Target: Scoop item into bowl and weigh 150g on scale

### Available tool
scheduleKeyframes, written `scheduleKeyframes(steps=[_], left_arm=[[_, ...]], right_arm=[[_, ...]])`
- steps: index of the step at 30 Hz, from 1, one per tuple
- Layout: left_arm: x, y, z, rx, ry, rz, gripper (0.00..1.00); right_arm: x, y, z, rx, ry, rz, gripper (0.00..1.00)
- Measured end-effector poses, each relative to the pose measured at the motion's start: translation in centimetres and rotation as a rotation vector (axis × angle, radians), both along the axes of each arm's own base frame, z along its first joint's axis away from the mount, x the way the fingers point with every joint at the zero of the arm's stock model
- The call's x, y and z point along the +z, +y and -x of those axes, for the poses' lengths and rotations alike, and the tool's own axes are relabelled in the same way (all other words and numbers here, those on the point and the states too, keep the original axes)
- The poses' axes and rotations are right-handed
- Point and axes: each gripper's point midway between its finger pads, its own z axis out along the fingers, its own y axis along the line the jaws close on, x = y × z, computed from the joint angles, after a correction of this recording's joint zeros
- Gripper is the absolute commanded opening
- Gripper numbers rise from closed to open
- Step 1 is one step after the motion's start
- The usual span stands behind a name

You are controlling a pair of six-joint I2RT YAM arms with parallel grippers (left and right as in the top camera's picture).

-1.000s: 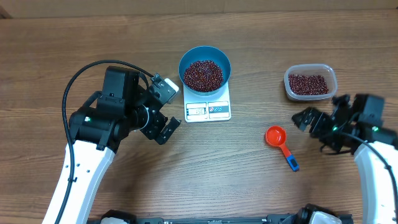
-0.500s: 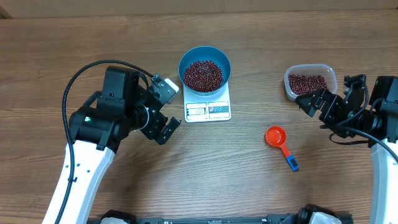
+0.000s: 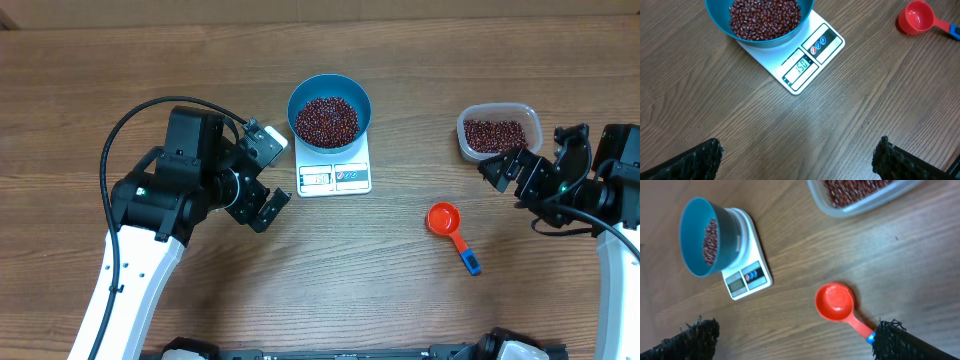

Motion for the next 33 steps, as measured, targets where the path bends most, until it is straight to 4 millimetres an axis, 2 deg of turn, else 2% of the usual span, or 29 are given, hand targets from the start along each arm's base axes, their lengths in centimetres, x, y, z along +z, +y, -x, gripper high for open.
scheduleKeyframes(steps=[8, 16, 20, 25, 33], left_arm=[[0.0, 0.0, 0.0, 0.0, 0.0, 0.0, 1.0], [0.0, 0.0, 0.0, 0.0, 0.0, 0.0, 1.0], [0.0, 0.0, 0.0, 0.0, 0.001, 0.0, 1.0], [0.0, 0.0, 0.0, 0.0, 0.0, 0.0, 1.0], [0.0, 0.0, 0.0, 0.0, 0.0, 0.0, 1.0]], right_arm=[[-0.3, -0.2, 0.4, -0.007, 0.021, 0.011, 1.0], [-1.0, -0.3, -0.1, -0.007, 0.005, 0.017, 1.0], [-1.2, -0.4, -0.6, -0.003, -0.056, 0.04, 1.0], [-0.7, 0.6, -0.6, 0.032, -0.17, 0.093, 1.0], [-1.0, 2.7, 1.2, 0.094, -0.302, 0.189, 1.0]])
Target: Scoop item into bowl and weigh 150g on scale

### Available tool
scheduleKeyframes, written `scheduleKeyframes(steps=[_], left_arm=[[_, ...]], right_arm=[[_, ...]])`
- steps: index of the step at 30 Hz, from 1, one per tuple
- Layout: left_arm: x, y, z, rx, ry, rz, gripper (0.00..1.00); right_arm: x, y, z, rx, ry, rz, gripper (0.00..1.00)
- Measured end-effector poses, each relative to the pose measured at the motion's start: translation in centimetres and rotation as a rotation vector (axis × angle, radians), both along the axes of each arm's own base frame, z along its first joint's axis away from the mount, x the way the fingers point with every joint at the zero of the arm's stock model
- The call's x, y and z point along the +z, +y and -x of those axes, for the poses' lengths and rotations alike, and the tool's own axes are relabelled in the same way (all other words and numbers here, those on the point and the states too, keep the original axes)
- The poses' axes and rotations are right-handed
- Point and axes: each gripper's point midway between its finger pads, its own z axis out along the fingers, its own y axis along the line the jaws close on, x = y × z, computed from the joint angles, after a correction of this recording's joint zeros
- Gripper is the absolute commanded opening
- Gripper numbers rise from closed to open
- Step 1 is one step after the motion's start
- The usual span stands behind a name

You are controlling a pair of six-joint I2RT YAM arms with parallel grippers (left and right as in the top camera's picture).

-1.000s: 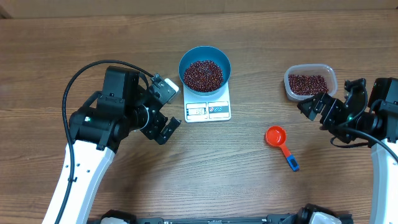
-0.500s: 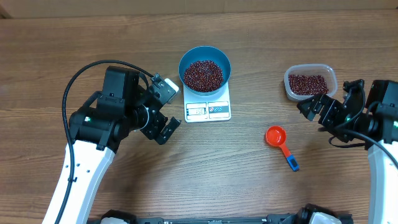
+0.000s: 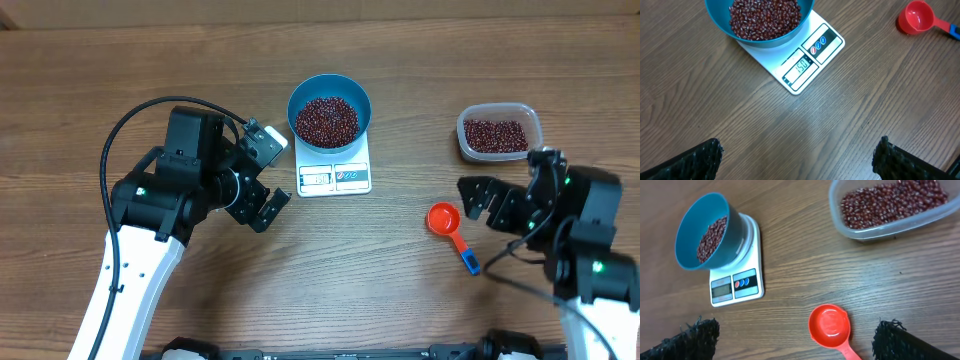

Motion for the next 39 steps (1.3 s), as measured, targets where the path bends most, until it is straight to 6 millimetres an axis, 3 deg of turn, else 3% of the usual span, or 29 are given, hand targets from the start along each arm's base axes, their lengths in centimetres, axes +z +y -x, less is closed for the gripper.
scheduleKeyframes(steps=[8, 21, 39], left_arm=[[0.0, 0.0, 0.0, 0.0, 0.0, 0.0, 1.0], [0.0, 0.0, 0.0, 0.001, 0.0, 0.0, 1.0], [0.0, 0.0, 0.0, 0.001, 0.0, 0.0, 1.0]], right_arm=[[0.5, 0.9, 1.9, 0.021, -0.141, 0.04, 1.0], [3.0, 2.4, 2.5, 0.067, -0.431, 0.097, 1.0], [3.4, 2.0, 3.2, 0.026, -0.726, 0.13, 1.0]])
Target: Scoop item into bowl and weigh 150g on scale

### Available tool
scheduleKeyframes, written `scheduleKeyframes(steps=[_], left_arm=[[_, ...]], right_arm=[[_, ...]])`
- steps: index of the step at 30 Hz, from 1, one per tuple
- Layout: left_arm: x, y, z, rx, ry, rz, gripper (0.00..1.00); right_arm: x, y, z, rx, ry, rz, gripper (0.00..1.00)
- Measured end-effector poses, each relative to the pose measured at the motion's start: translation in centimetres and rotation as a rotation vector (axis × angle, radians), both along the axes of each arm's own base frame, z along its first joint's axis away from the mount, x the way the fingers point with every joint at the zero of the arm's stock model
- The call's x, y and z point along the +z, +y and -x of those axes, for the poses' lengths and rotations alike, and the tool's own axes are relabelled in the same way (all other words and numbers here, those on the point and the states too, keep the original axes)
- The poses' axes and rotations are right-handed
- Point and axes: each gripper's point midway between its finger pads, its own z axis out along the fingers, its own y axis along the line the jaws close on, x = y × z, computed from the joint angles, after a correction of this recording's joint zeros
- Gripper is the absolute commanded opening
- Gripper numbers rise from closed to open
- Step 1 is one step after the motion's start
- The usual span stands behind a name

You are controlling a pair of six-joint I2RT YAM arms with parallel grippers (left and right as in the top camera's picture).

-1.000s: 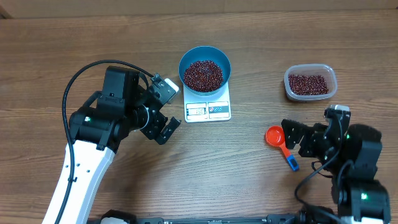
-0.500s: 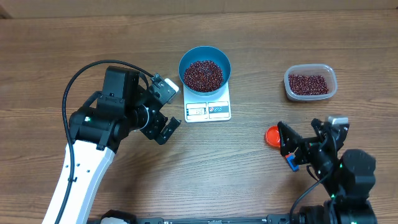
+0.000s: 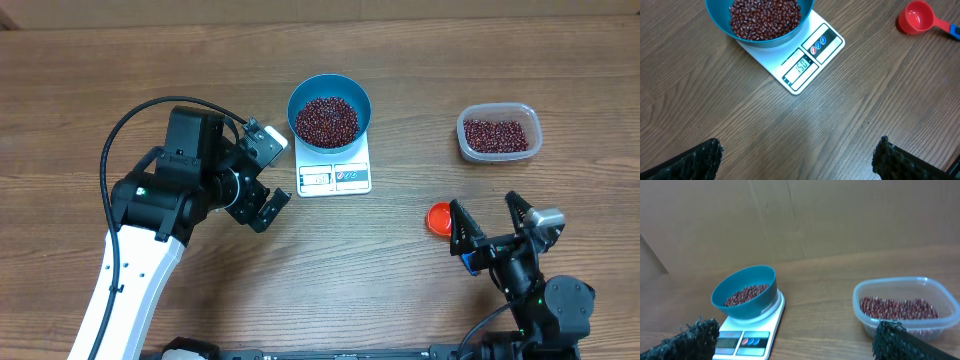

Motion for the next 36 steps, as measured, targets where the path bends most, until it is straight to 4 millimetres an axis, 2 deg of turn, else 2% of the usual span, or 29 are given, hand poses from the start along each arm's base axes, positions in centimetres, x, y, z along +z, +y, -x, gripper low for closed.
scheduleKeyframes(steps=[7, 16, 36], left_arm=[[0.0, 0.0, 0.0, 0.0, 0.0, 0.0, 1.0], [0.0, 0.0, 0.0, 0.0, 0.0, 0.0, 1.0], [0.0, 0.0, 0.0, 0.0, 0.0, 0.0, 1.0]], right_arm=[[-0.6, -0.3, -0.1, -0.019, -0.086, -0.014, 1.0], [-2.2, -1.8, -0.8, -0.109, -0.098, -0.082, 1.0], [-3.7, -2.6, -1.4, -0.158, -0.098, -0.095, 1.0]])
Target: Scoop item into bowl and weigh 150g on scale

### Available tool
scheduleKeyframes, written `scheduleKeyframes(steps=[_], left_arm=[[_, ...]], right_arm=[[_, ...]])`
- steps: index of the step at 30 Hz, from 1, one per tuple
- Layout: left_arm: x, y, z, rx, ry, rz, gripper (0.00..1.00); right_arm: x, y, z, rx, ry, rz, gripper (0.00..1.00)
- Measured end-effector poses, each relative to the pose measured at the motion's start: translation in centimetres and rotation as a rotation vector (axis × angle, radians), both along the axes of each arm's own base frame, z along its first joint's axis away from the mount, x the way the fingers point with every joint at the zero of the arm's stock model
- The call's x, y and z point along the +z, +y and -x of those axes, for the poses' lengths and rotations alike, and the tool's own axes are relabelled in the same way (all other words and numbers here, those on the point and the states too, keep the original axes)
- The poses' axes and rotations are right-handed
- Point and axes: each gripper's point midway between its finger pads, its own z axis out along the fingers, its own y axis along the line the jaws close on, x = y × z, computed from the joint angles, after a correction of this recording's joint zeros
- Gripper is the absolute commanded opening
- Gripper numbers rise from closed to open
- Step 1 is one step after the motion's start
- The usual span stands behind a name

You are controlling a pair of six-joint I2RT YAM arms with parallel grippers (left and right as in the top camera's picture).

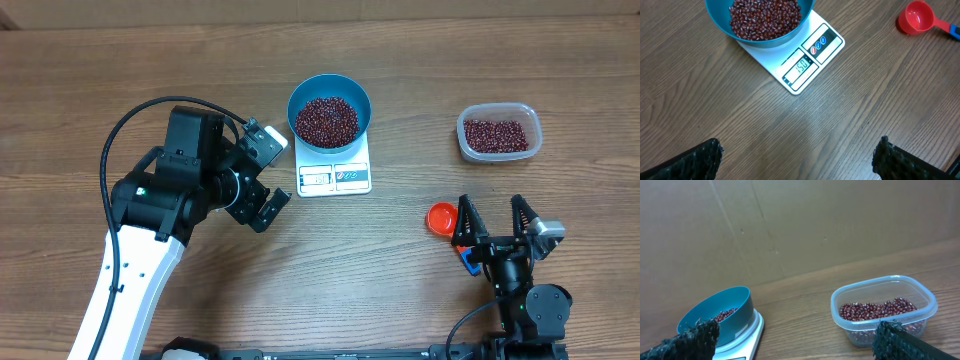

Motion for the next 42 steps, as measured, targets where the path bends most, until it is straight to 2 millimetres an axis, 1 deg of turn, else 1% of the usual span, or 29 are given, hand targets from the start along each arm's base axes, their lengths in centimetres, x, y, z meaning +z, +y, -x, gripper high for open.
scheduleKeyframes(steps=[2, 7, 31, 42], left_arm=[[0.0, 0.0, 0.0, 0.0, 0.0, 0.0, 1.0], [0.0, 0.0, 0.0, 0.0, 0.0, 0.0, 1.0], [0.0, 0.0, 0.0, 0.0, 0.0, 0.0, 1.0], [0.0, 0.0, 0.0, 0.0, 0.0, 0.0, 1.0]], right_arm=[[0.0, -0.1, 0.0, -0.005, 0.001, 0.0, 1.0], [-1.1, -0.1, 0.0, -0.006, 0.045, 0.0, 1.0], [-1.2, -0.5, 0.0, -0.028, 0.049, 0.024, 1.0], [-1.3, -0.5, 0.0, -0.028, 0.046, 0.068, 1.0]])
